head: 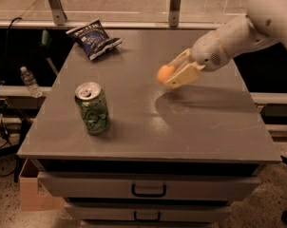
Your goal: Move orange near green can
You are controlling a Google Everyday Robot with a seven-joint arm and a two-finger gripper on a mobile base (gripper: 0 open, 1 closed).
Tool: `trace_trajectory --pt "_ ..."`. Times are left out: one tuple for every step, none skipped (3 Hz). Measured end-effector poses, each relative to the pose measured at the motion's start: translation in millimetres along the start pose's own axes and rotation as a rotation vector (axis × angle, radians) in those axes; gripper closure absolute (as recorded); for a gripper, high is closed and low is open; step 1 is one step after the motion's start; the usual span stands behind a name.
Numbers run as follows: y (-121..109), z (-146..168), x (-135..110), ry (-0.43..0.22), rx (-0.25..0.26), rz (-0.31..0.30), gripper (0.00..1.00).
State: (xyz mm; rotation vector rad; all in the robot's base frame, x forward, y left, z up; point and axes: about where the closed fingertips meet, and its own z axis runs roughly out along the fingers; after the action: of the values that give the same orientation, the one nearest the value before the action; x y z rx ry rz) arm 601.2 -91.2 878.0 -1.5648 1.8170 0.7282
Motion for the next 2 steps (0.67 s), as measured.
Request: trace_trajectory --pt "35 37 -45 -0.073 -0.087 -0.081 1.0" --pt "64 61 -78 -0.146 -0.158 -0.12 1.0"
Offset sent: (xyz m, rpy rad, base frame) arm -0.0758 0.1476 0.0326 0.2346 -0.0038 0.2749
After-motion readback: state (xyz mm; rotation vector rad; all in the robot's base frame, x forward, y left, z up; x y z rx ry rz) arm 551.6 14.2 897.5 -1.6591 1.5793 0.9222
